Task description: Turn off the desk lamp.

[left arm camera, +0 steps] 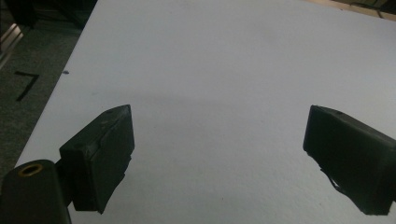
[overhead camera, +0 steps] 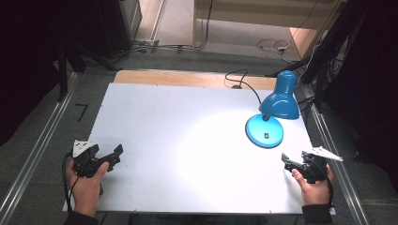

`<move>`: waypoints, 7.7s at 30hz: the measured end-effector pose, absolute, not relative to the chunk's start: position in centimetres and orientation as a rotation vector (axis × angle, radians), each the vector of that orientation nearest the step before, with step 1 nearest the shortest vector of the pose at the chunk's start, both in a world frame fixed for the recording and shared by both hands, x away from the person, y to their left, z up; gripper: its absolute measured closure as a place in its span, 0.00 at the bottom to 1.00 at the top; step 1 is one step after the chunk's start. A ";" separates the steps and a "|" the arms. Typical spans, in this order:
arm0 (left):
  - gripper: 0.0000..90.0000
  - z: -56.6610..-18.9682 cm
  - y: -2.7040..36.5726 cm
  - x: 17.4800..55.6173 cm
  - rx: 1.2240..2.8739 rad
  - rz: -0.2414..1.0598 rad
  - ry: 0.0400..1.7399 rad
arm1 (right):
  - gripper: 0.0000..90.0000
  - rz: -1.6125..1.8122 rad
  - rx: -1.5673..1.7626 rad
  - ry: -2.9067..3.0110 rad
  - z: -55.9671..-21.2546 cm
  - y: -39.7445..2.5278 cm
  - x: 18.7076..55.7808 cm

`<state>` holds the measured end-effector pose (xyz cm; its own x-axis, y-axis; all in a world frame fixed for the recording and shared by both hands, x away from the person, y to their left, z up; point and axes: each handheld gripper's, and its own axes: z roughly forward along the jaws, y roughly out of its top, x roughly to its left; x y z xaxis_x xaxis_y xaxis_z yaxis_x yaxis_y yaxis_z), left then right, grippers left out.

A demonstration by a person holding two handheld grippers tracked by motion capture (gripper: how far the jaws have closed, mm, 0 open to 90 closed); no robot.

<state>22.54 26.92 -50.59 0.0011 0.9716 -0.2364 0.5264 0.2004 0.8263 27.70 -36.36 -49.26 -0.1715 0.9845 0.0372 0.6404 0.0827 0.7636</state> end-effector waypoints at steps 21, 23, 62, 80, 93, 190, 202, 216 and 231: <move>0.11 -50.8 26.8 22.7 1.448 0.652 1.648 | 0.21 0.938 1.558 1.865 -48.6 -35.4 28.3; 0.11 -50.8 26.8 22.7 1.447 0.651 1.647 | 0.21 0.936 1.560 1.865 -48.6 -35.3 28.3; 0.11 -50.8 26.8 22.7 1.451 0.641 1.641 | 0.21 0.983 1.522 1.870 -47.7 -33.9 29.9; 0.11 -50.8 26.8 22.7 1.453 0.640 1.638 | 0.20 1.004 1.511 1.873 -47.5 -33.4 30.5; 0.11 -50.8 26.8 22.7 1.456 0.634 1.637 | 0.19 1.018 1.501 1.876 -47.3 -32.9 31.1; 0.11 -50.9 26.7 22.8 1.457 0.617 1.627 | 0.98 1.011 1.446 1.977 -49.2 -31.1 35.1; 0.11 -50.8 26.7 22.8 1.458 0.616 1.625 | 0.98 1.012 1.448 1.978 -49.3 -31.1 35.1; 0.11 -50.8 26.6 22.8 1.461 0.612 1.620 | 0.98 1.024 1.455 1.986 -49.3 -31.3 35.2; 0.11 -50.8 26.5 22.9 1.465 0.609 1.616 | 0.98 1.017 1.445 1.979 -49.4 -31.2 35.4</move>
